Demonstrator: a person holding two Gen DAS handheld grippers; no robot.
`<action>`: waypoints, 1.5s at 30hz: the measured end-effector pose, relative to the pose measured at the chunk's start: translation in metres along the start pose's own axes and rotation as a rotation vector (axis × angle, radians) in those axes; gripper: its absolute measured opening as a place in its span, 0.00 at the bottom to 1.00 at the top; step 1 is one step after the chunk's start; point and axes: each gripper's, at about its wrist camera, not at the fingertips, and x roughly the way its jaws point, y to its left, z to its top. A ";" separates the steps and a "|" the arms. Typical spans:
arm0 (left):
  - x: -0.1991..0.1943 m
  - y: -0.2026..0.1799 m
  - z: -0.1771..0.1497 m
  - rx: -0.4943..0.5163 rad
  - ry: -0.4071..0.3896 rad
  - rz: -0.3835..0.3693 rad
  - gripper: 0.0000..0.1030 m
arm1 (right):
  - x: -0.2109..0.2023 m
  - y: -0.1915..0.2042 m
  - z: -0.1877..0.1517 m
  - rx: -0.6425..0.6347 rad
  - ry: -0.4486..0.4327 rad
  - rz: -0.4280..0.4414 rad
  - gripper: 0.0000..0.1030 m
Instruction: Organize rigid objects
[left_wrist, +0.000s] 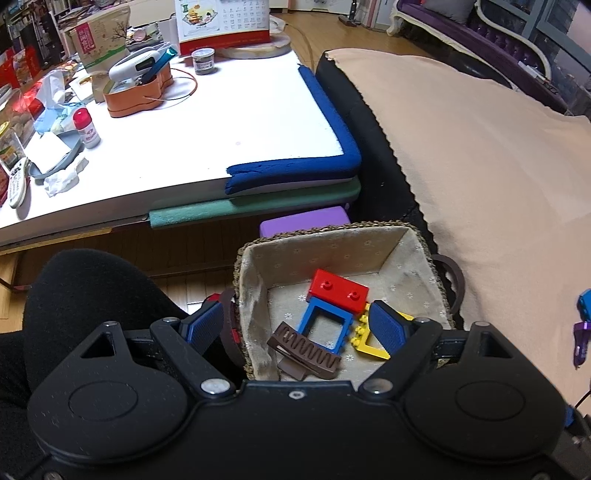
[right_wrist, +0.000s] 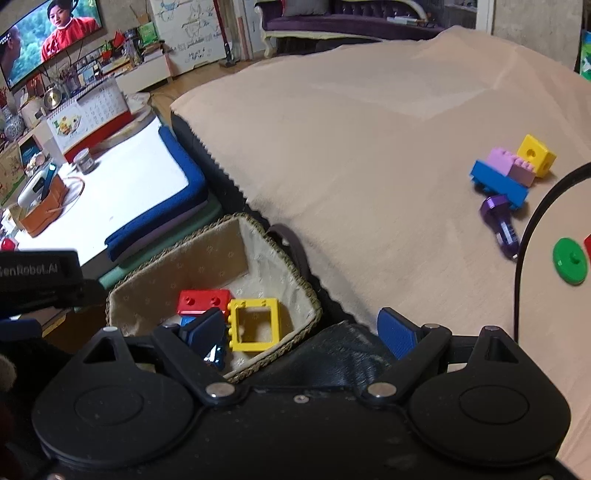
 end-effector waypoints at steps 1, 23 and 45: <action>-0.001 0.000 -0.001 0.000 0.000 -0.013 0.79 | -0.003 -0.003 0.001 0.002 -0.011 -0.004 0.88; -0.009 -0.084 -0.045 0.255 0.008 -0.137 0.80 | -0.055 -0.189 0.028 0.229 -0.160 -0.181 0.94; -0.003 -0.273 -0.069 0.556 0.033 -0.300 0.84 | -0.003 -0.281 0.010 0.278 -0.086 -0.228 0.23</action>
